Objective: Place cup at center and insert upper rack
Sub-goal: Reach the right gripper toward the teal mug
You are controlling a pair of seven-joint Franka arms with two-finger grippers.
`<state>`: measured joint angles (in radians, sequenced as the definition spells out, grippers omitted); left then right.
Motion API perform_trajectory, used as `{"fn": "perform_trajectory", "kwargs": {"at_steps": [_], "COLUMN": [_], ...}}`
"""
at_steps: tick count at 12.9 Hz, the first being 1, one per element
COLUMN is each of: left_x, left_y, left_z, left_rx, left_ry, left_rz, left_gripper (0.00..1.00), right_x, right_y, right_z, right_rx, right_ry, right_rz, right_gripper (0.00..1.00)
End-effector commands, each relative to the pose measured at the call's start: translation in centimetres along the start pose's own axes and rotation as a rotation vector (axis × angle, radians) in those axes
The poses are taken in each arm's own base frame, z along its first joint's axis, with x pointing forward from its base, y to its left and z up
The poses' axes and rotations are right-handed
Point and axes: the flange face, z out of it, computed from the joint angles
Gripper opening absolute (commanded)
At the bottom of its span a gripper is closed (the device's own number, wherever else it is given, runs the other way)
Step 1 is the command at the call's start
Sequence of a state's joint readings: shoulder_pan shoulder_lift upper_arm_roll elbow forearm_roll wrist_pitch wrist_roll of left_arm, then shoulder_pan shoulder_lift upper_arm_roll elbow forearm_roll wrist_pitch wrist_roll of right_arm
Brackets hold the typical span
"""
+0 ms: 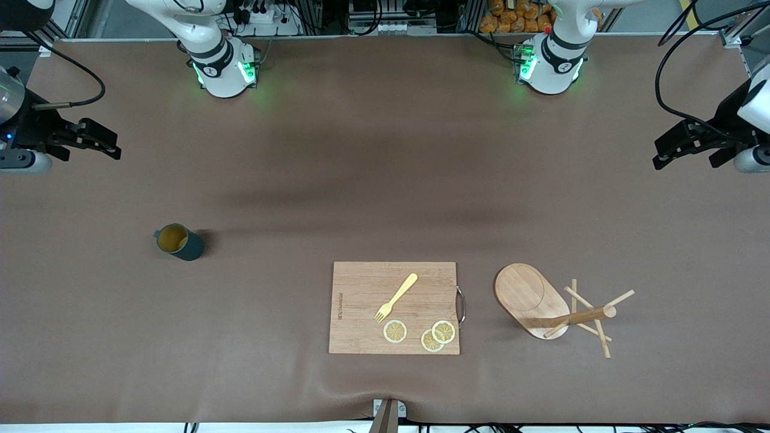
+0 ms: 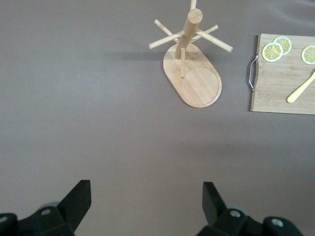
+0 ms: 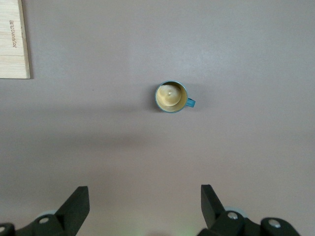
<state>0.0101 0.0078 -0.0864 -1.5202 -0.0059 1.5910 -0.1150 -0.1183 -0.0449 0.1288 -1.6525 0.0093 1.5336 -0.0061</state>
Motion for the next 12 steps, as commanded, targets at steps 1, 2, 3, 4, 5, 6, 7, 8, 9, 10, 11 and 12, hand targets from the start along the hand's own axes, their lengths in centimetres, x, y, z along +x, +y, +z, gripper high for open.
{"fn": "perform_trajectory", "kwargs": {"at_steps": [1, 2, 3, 4, 5, 6, 7, 8, 9, 10, 11, 12], "left_x": [-0.2, -0.2, -0.2, -0.2, -0.1, -0.2, -0.1, -0.1, -0.1, -0.1, -0.1, -0.2], "left_y": [0.1, 0.1, 0.1, 0.2, 0.2, 0.4, 0.3, 0.3, 0.1, 0.2, 0.4, 1.0], "left_z": [-0.5, -0.5, -0.4, -0.4, -0.3, -0.3, -0.2, -0.2, 0.0, 0.0, 0.0, -0.1], "left_rx": [-0.018, -0.018, -0.018, -0.016, -0.009, -0.009, -0.007, -0.007, -0.007, -0.007, -0.012, -0.019], "left_ry": [-0.007, -0.007, -0.008, -0.008, -0.009, -0.009, -0.010, -0.010, -0.013, -0.015, -0.014, -0.012], "left_rz": [0.000, -0.003, -0.003, -0.001, 0.000, 0.005, 0.005, 0.002, 0.011, 0.014, 0.011, 0.009], "left_gripper": [1.00, 1.00, 1.00, 1.00, 1.00, 1.00, 1.00, 1.00, 1.00, 1.00, 1.00, 1.00], "right_x": [-0.5, -0.5, -0.4, -0.4, -0.4, -0.1, 0.5, 1.3, 1.8, 2.2, 2.9, 3.6], "right_y": [-0.2, -0.1, -0.1, -0.1, -0.1, -0.1, 0.0, -0.1, -0.7, -1.4, -2.0, -2.4], "right_z": [-0.1, -0.2, -0.1, 0.0, 0.0, 0.1, 0.7, 2.0, 3.6, 5.4, 7.5, 9.3], "right_rx": [-0.022, -0.022, -0.022, -0.022, -0.022, -0.021, -0.019, -0.017, -0.015, -0.014, -0.012, -0.011], "right_ry": [0.002, 0.005, 0.003, 0.002, 0.005, 0.011, 0.013, 0.006, 0.012, 0.028, 0.028, 0.011], "right_rz": [0.015, 0.016, 0.016, 0.016, 0.016, 0.016, 0.035, 0.077, 0.117, 0.144, 0.195, 0.252], "right_gripper": [1.00, 1.00, 1.00, 1.00, 1.00, 1.00, 1.00, 1.00, 1.00, 1.00, 1.00, 1.00]}}
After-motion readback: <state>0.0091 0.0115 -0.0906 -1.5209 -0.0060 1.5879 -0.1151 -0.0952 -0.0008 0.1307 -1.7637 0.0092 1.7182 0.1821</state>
